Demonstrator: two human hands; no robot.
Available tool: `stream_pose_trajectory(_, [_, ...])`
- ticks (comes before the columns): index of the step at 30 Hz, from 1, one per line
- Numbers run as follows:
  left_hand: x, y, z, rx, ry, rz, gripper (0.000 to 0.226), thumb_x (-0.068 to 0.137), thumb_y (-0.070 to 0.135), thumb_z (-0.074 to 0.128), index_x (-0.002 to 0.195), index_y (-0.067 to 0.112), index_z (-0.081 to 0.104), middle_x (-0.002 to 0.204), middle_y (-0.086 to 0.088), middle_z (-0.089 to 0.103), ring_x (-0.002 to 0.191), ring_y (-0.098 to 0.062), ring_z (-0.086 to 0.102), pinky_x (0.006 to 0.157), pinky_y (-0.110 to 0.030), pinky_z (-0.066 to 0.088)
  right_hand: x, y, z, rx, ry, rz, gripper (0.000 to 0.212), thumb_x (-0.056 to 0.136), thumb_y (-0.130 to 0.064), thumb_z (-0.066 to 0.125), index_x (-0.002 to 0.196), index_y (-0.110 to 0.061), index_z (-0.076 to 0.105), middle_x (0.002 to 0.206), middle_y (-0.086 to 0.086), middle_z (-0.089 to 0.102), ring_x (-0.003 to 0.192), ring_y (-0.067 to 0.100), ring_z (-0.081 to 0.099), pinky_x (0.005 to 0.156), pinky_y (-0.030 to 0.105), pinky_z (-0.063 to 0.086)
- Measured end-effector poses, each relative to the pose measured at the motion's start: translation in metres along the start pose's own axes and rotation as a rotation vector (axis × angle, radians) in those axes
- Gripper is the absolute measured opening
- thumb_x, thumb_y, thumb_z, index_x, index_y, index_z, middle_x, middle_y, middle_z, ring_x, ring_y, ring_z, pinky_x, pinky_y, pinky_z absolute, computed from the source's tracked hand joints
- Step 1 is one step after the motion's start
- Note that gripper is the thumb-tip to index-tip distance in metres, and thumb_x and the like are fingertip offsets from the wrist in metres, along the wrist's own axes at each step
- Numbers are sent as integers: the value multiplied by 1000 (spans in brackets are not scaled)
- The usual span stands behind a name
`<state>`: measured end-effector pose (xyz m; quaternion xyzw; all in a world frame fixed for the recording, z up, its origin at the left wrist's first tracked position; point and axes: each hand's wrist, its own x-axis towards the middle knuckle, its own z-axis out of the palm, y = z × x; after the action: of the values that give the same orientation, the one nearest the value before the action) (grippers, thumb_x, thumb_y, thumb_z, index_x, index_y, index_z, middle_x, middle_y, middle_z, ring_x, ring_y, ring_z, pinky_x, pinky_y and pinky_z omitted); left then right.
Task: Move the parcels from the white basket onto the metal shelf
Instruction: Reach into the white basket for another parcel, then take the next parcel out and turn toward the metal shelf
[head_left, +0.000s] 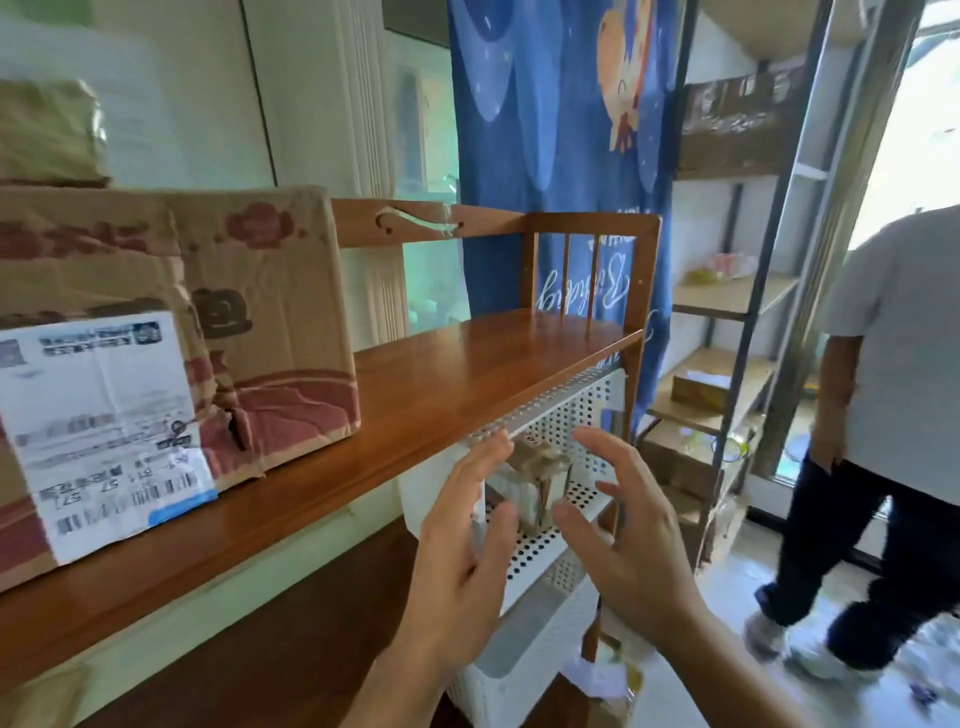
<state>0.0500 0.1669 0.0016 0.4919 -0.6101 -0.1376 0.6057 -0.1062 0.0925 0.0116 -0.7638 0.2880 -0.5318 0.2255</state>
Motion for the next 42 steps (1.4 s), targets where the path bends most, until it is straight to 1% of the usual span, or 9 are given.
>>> stream_pose_trajectory(5, [17, -59, 38, 111, 64, -111, 48, 103, 45, 46, 150, 40, 52, 159, 29, 47, 149, 5, 42, 116, -30, 40, 37, 118, 43, -83, -155, 121, 44, 84, -26, 79, 124, -14, 64, 130, 1, 62, 125, 19, 59, 104, 39, 48])
stream_pose_trajectory(11, [45, -94, 92, 298, -58, -243, 54, 106, 44, 46, 158, 46, 35, 165, 40, 23, 154, 16, 19, 119, -16, 23, 77, 205, 92, -206, -284, 462, 73, 78, -37, 77, 143, -33, 45, 156, 16, 35, 143, 40, 37, 107, 50, 43])
stream_pose_trajectory(15, [52, -106, 97, 253, 27, -377, 51, 104, 55, 42, 154, 53, 35, 160, 46, 26, 150, 20, 21, 118, -14, 22, 78, 224, 96, -133, -232, 398, 73, 71, -31, 84, 135, -37, 49, 121, -3, 47, 113, 28, 59, 85, 39, 54])
stream_pose_trajectory(21, [52, -101, 106, 196, 155, -482, 59, 100, 58, 43, 157, 48, 34, 160, 42, 31, 150, 20, 24, 129, -36, 27, 55, 217, 36, -84, -83, 240, 77, 63, -21, 93, 127, -39, 55, 121, -3, 53, 98, 10, 55, 74, 10, 40])
stream_pose_trajectory(27, [23, -75, 116, 133, 89, -421, 58, 101, 53, 44, 157, 52, 29, 161, 44, 27, 149, 22, 20, 125, -22, 26, 20, 169, -47, -31, 2, 162, 84, 57, -6, 96, 126, -35, 57, 116, -9, 57, 108, -13, 52, 79, 34, 54])
stream_pose_trajectory(30, [-15, -47, 101, 70, 109, -348, 58, 101, 54, 48, 156, 53, 31, 157, 46, 32, 148, 20, 26, 114, -7, 31, -13, 118, -62, 63, -21, 110, 76, 59, -17, 92, 126, -34, 58, 121, -15, 59, 112, 0, 59, 81, 38, 56])
stream_pose_trajectory(32, [-49, -27, 78, 33, 175, -305, 54, 101, 41, 52, 153, 50, 38, 154, 38, 43, 147, 11, 37, 118, -19, 38, -40, 81, -61, 167, -55, 101, 72, 61, -22, 87, 127, -29, 60, 122, -9, 65, 111, 12, 65, 84, 46, 57])
stream_pose_trajectory(37, [-148, 26, -16, -142, 332, -248, 55, 95, 15, 58, 145, 36, 50, 139, 22, 69, 132, 3, 62, 102, -12, 50, -115, -17, -28, 417, -203, 87, 85, 64, 2, 79, 137, -32, 53, 126, -3, 67, 109, 24, 69, 86, 55, 58])
stream_pose_trajectory(42, [-230, 90, -105, -105, 462, -252, 45, 78, 34, 72, 118, 54, 64, 111, 23, 76, 103, 3, 73, 80, -12, 57, -156, -106, 7, 585, -425, 6, 106, 67, 7, 78, 155, -28, 33, 135, -6, 58, 111, 13, 67, 84, 23, 57])
